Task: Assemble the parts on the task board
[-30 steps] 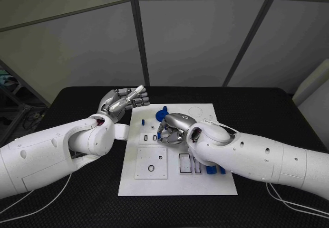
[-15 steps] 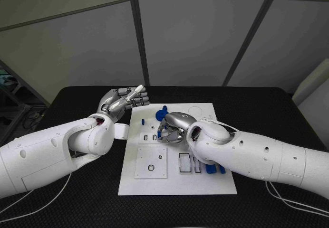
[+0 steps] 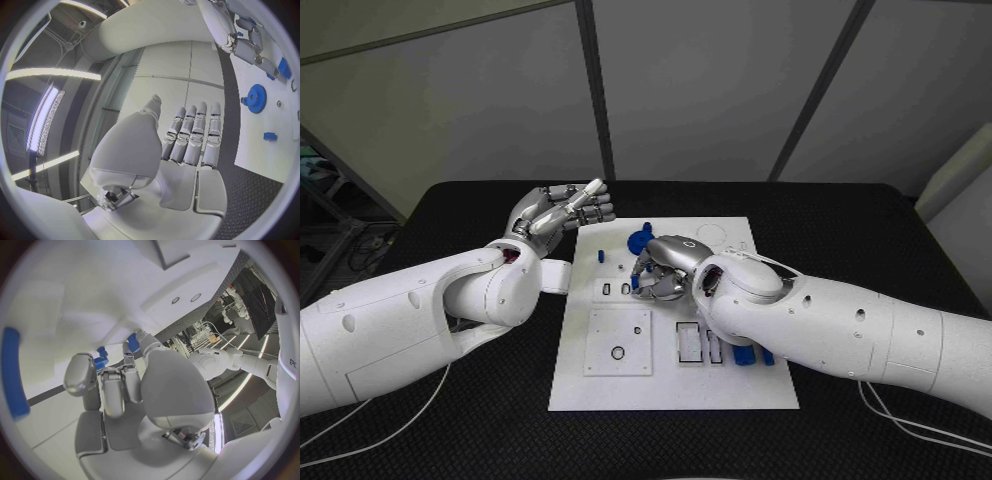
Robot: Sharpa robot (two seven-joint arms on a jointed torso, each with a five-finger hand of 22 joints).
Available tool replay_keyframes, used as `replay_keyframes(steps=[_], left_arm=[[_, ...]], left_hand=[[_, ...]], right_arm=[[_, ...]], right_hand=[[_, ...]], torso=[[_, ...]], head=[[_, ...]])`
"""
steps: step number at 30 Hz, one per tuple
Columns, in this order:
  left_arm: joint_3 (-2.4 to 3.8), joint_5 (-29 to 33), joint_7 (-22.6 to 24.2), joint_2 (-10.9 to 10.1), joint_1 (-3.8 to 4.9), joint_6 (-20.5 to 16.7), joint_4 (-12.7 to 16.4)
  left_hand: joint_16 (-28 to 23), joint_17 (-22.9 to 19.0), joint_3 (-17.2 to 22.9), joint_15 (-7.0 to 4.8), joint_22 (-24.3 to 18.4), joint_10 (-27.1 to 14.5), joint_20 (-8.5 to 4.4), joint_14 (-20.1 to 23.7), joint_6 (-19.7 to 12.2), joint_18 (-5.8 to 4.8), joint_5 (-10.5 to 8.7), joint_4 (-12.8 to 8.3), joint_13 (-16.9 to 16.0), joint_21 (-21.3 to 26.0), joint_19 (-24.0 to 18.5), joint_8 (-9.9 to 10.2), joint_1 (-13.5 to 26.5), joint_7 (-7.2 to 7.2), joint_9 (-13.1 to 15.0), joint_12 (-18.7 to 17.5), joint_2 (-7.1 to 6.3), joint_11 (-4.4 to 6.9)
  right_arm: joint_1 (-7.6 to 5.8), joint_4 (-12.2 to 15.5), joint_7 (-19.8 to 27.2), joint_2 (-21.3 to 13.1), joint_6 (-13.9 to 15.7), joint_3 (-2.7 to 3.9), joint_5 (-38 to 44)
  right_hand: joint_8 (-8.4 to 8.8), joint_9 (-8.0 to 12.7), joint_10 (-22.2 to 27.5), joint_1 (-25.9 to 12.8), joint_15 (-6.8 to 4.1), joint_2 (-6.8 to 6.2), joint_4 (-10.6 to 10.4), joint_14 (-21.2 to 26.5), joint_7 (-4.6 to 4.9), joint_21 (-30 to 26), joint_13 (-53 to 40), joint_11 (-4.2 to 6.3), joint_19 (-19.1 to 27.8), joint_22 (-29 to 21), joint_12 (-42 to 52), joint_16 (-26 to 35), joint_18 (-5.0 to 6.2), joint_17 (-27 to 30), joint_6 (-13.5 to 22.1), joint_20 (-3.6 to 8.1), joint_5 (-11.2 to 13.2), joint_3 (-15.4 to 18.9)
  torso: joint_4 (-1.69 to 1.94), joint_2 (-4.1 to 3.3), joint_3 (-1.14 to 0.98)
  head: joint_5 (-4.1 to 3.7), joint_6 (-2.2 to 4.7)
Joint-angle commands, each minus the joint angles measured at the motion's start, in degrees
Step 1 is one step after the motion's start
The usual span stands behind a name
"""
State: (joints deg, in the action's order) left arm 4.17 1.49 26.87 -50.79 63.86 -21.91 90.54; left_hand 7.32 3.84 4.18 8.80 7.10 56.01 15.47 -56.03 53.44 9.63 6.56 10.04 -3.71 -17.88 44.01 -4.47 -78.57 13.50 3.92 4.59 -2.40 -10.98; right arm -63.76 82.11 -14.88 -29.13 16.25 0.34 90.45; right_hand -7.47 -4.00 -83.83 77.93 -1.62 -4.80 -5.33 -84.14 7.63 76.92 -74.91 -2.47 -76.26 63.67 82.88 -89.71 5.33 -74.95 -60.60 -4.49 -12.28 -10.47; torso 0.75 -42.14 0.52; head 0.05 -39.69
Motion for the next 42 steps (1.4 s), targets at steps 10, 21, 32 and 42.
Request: replay_keyframes(steps=[10, 21, 32, 42], left_arm=[[0.05, -0.5, 0.1, -0.1, 0.08, 0.8, 0.1], [0.05, -0.7, 0.0, -0.1, 0.08, 0.7, 0.0], [0.05, -1.0, -0.2, -0.1, 0.08, 0.7, -0.1], [0.05, -4.8, -2.9, -0.2, 0.08, 1.4, -1.0]], left_hand=[[-0.3, 0.0, 0.1, 0.11, -0.1, 0.3, -0.07, -0.4, 0.3, 0.90, -0.26, -0.3, 0.1, -0.3, 0.4, 0.4, 0.2, -0.10, -0.1, -0.3, 0.47, 0.08], [-0.3, 0.0, 0.1, 0.13, -0.1, 0.2, -0.06, -0.4, 0.3, 0.89, -0.26, -0.3, 0.1, -0.3, 0.4, 0.4, 0.2, -0.09, -0.1, -0.4, 0.47, 0.06], [-0.5, 0.0, 0.0, 0.18, -0.4, 0.3, 0.02, -0.4, 0.5, 0.79, -0.25, -0.5, 0.0, 0.2, -0.4, 0.5, 0.2, -0.16, -0.1, -0.4, 0.55, 0.09], [0.7, 0.4, 0.0, -0.95, -0.2, 4.1, -0.75, -4.4, 1.6, 1.02, -0.25, -1.3, -0.2, -1.0, 1.4, 0.5, 0.5, -0.80, 0.0, 0.7, 0.84, 1.09]], right_arm=[[0.20, -0.3, -1.3, 0.0, -2.3, -0.23, 0.5], [0.20, -0.3, -1.5, 0.0, -1.3, -0.23, 0.5], [0.20, 0.3, -1.0, -0.2, 2.3, -0.22, 0.5], [0.29, 3.0, 4.9, -2.4, 14.1, -0.19, -1.8]], right_hand=[[0.77, 0.1, 0.7, -1.1, 0.70, -1.36, -0.4, -5.8, 0.37, -0.4, -6.2, -0.72, 0.2, -0.3, -1.0, -0.2, -0.11, -14.7, 1.1, -0.62, 0.7, 0.7], [2.53, 0.2, 1.8, -2.3, 1.55, -2.88, -1.5, -5.9, 1.38, -0.7, -5.1, -1.69, 0.6, -0.8, -1.9, -0.3, 0.00, -15.1, 4.7, -1.44, 3.4, 1.9], [2.87, 0.1, 3.6, -2.8, 2.08, -4.04, -3.6, -5.8, 1.97, -1.2, -3.0, -2.26, 1.2, -1.7, -3.7, -0.3, 0.19, -15.0, 6.7, -1.99, 3.6, 2.8], [2.74, 0.1, 4.6, 0.0, 2.59, -4.94, -6.6, -5.8, 2.60, -1.6, -1.9, -2.83, 1.7, -2.3, -4.2, -0.2, 0.33, -14.7, 9.3, -2.48, -0.6, 6.4]], torso=[[-0.02, 0.00, 0.00], [0.01, 0.01, 0.00], [0.01, 0.01, -0.04], [-0.09, 0.12, -0.05]], head=[[-0.10, -0.02], [-0.13, -0.03], [-0.15, -0.11], [-0.03, 0.12]])
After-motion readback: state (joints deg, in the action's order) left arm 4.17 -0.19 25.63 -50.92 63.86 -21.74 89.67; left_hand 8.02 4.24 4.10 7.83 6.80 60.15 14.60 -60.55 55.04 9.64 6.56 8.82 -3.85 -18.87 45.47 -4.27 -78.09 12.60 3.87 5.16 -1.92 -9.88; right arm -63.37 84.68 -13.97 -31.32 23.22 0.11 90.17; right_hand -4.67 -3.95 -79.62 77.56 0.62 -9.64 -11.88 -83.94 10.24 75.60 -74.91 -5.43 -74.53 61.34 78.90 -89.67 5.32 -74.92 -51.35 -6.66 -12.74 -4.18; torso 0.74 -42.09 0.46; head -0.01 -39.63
